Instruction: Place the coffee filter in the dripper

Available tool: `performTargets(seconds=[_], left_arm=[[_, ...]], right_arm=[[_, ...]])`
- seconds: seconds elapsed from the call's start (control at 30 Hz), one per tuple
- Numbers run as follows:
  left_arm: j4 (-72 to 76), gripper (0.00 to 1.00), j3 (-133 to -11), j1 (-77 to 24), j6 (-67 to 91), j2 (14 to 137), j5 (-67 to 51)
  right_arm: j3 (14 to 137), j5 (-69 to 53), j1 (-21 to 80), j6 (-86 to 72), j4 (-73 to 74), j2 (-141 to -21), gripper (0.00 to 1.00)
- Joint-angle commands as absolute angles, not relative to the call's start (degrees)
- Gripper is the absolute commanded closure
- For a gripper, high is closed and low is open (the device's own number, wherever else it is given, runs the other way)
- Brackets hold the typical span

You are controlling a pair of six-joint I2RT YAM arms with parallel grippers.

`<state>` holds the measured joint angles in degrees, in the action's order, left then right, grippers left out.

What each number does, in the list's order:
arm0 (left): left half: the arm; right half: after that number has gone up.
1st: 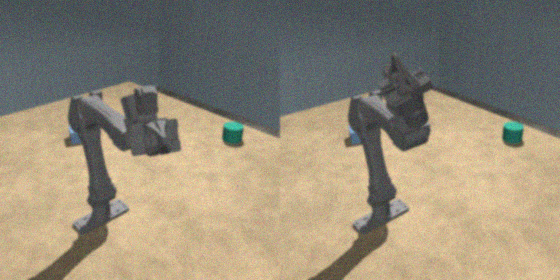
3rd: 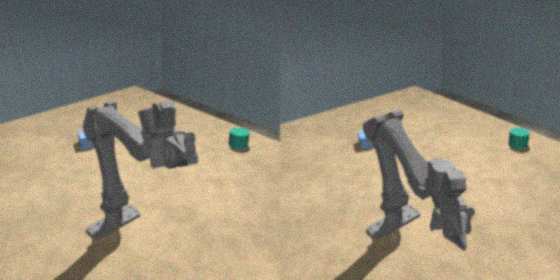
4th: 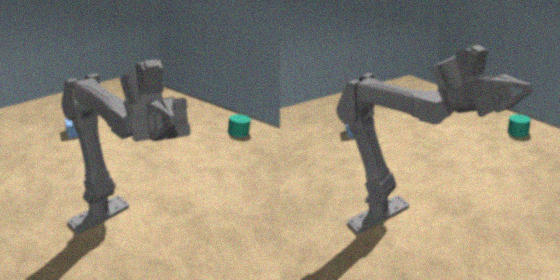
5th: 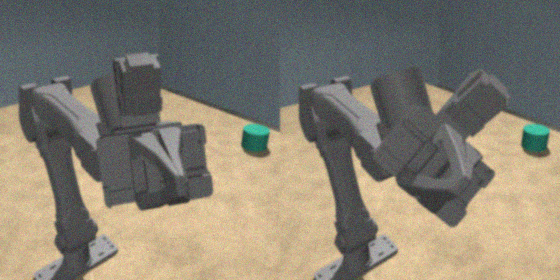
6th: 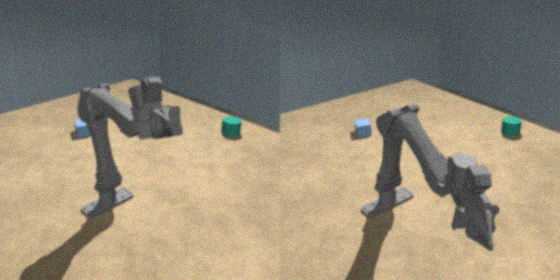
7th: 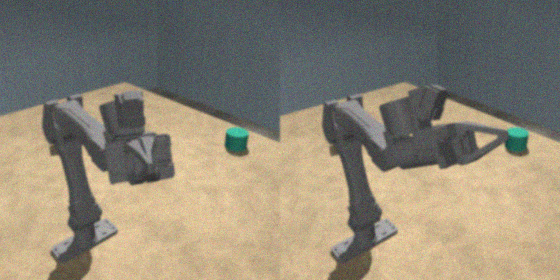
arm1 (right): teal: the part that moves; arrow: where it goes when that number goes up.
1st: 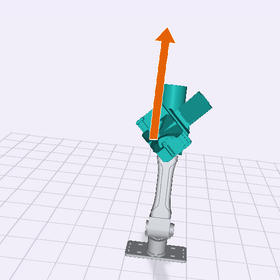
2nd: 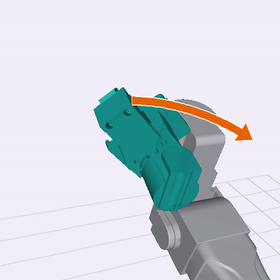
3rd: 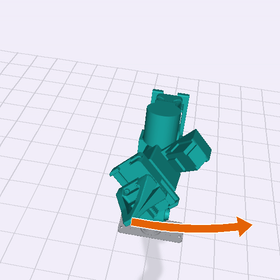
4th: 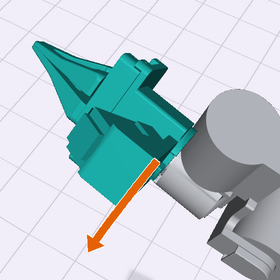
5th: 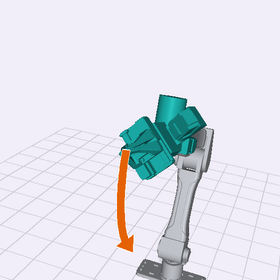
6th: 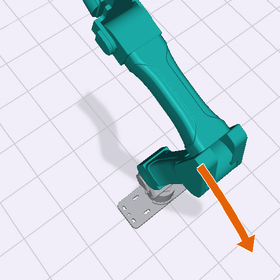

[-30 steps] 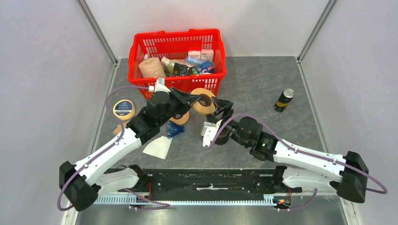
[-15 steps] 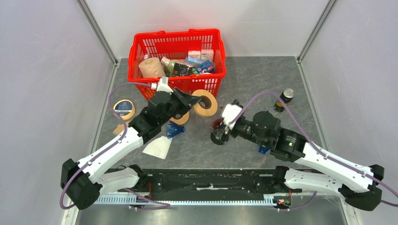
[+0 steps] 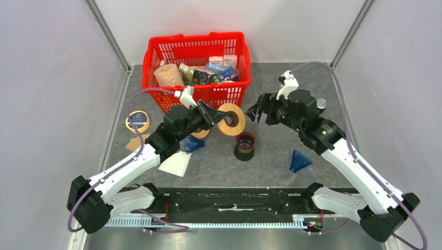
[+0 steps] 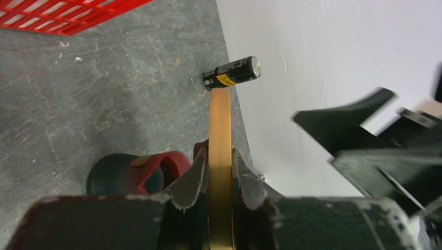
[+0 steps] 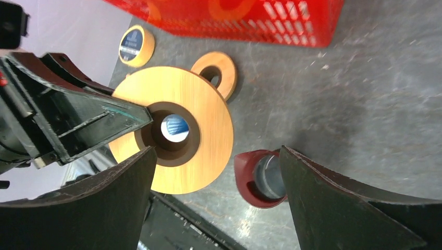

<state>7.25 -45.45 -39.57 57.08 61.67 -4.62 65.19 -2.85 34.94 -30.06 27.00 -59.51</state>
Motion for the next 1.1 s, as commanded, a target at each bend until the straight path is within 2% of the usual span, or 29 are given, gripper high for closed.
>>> performTargets(seconds=[0.0,0.43,0.6,0.73,0.83,0.9,0.97,1.0,1.03,1.07], left_arm=[[13.9,0.98,-45.9,-39.5,53.6,60.4,-7.9],[17.4,0.98,-45.7,-39.5,54.5,62.6,-11.0],[18.2,0.98,-45.8,-39.6,54.7,63.4,-11.3],[17.7,0.98,-46.0,-39.6,54.5,63.5,-11.2],[15.2,0.97,-46.8,-39.6,53.6,63.6,-10.7],[13.2,0.91,-47.4,-39.6,52.6,63.8,-10.4],[11.4,0.76,-47.9,-39.6,51.7,63.7,-10.0],[10.4,0.69,-48.1,-39.6,51.2,63.7,-10.1],[9.6,0.60,-48.2,-39.6,50.5,63.6,-10.2],[8.8,0.55,-48.4,-39.6,50.0,63.7,-10.1]], right_arm=[[65.7,-11.2,34.3,-34.3,25.0,-62.7,0.06],[64.6,-10.3,34.3,-31.4,21.3,-68.5,0.21],[64.1,-12.2,34.3,-32.1,20.4,-68.5,0.37],[62.9,-12.1,34.3,-33.0,19.9,-67.2,0.58],[62.3,-12.0,34.4,-32.9,19.8,-66.2,0.70],[61.9,-11.6,34.3,-32.9,20.0,-65.2,0.74],[61.5,-10.5,34.3,-33.0,20.3,-64.0,0.79],[61.5,-9.8,34.4,-33.1,20.8,-63.6,0.89],[61.5,-9.1,34.4,-33.2,21.1,-63.0,0.94],[61.5,-8.9,34.4,-33.2,21.6,-62.6,0.95]])
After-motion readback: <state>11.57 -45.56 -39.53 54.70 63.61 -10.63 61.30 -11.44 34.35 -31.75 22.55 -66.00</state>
